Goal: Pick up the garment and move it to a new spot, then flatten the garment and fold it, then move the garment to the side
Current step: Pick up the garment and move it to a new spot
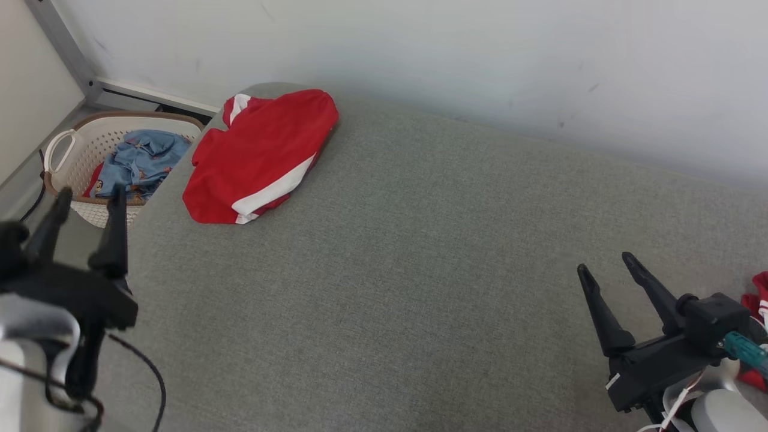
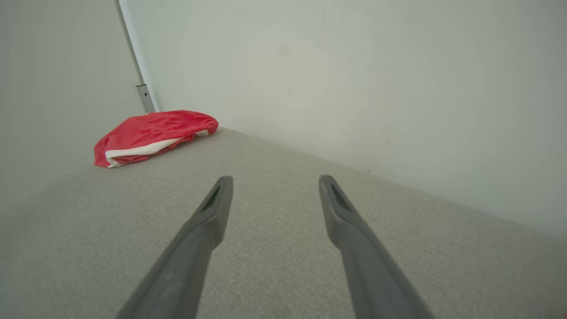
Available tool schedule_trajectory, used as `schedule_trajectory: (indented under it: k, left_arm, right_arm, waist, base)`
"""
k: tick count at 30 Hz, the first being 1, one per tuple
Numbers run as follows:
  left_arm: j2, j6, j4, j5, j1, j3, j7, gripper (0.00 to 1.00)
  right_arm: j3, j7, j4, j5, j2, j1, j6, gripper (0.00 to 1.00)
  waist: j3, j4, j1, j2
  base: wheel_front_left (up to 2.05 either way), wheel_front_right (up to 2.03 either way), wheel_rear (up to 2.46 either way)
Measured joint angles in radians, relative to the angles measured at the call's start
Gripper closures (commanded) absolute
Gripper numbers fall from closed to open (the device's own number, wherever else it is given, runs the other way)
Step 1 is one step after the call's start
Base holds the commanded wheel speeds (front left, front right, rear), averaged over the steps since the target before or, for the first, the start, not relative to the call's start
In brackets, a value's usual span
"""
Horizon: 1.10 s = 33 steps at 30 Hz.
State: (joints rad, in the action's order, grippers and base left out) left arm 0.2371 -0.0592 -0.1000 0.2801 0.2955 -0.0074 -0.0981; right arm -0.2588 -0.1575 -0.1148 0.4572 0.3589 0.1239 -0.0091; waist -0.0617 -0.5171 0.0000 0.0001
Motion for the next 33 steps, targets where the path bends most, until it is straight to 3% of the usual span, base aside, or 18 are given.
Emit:
schedule_trajectory:
  k: [3, 8, 14, 25, 33]
  left_arm:
    - [0.02, -0.036, -0.123, 0.027, 0.159, -0.004, -0.052, 0.0]
    - [0.072, -0.047, -0.317, 0.051, 0.319, 0.007, -0.13, 0.0]
    - [0.088, -0.057, -0.52, 0.116, 0.45, 0.01, -0.254, 0.0]
    - [0.169, -0.064, -0.755, 0.142, 0.619, 0.03, -0.386, 0.0]
    - [0.202, -0.065, -0.869, 0.13, 0.709, -0.008, -0.456, 0.0]
  right_arm:
    - [0.015, 0.009, 0.028, -0.004, 0.03, -0.018, -0.007, 0.0]
    - [0.014, 0.045, 0.099, -0.035, 0.059, -0.023, -0.013, 0.0]
    - [0.013, 0.098, 0.207, -0.059, 0.125, -0.005, -0.012, 0.0]
    - [0.049, 0.186, 0.417, -0.091, 0.188, 0.023, -0.027, 0.0]
    - [0.1, 0.239, 0.526, -0.101, 0.23, 0.026, -0.051, 0.0]
  waist:
    - [-0.02, 0.009, 0.0001, 0.0]
    - [-0.06, 0.038, 0.0002, 0.0]
    - [-0.128, 0.104, 0.0003, 0.0001]
    - [-0.253, 0.224, 0.0002, 0.0001]
    - [-0.361, 0.288, 0.0002, 0.0002]
  base:
    - [0.0, 0.0, 0.0]
    - [0.0, 0.0, 0.0]
    - [0.0, 0.0, 0.0]
    - [0.0, 0.0, 0.0]
    - [0.0, 0.0, 0.0]
